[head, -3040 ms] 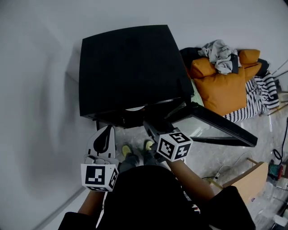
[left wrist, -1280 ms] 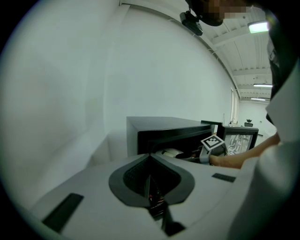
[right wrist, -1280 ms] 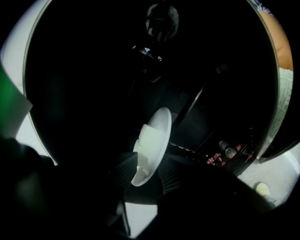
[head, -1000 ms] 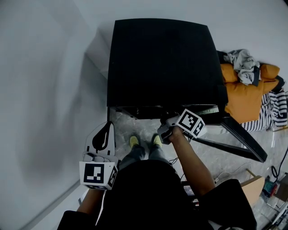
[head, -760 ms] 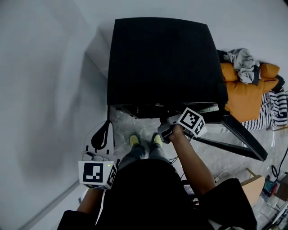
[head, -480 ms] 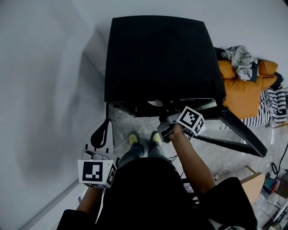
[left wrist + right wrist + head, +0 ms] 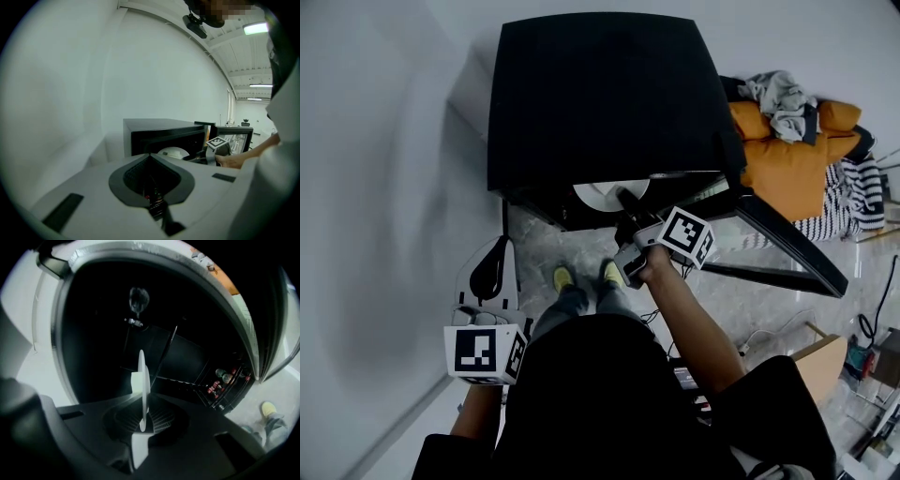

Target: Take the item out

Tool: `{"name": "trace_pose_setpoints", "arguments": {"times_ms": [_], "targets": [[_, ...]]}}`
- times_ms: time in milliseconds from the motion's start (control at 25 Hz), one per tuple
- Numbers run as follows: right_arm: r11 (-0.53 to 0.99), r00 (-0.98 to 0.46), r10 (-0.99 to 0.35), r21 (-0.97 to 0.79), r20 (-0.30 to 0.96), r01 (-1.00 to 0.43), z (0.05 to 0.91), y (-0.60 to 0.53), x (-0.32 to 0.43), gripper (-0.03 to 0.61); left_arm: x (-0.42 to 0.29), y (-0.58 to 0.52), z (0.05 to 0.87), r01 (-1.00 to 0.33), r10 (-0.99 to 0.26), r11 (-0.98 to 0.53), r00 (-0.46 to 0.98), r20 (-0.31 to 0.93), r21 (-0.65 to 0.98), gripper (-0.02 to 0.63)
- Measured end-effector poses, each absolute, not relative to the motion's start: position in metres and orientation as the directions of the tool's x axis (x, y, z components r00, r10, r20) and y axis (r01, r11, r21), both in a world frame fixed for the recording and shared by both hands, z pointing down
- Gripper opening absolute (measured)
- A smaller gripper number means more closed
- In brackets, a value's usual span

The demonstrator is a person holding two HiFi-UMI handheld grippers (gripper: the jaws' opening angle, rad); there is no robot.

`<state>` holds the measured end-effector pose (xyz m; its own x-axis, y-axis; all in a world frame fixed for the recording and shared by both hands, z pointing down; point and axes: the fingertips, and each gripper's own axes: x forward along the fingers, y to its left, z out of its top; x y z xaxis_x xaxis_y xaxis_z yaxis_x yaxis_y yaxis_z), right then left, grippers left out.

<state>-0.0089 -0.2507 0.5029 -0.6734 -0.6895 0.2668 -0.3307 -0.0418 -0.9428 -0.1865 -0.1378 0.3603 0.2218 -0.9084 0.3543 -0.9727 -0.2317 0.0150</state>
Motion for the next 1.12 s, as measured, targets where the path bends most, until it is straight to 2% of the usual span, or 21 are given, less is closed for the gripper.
{"name": "trace_pose_setpoints", "arguments": {"times_ms": [560, 1120], "targets": [[0.028, -0.695, -0.685, -0.946, 0.219, -0.324, 0.461, -0.197, 0.027, 0.026, -0.160, -0.133, 0.357, -0.948, -0.895, -0.314, 0.310, 0.320, 0.039, 0.008], [0.033, -0.696, -0.698, -0.964, 0.168, -0.265, 0.394, -0.145, 0.056, 0.028, -0.129, -0.148, 0.353, -0.894, -0.854, -0.445, 0.440, 0.277, 0.050, 0.008]]}}
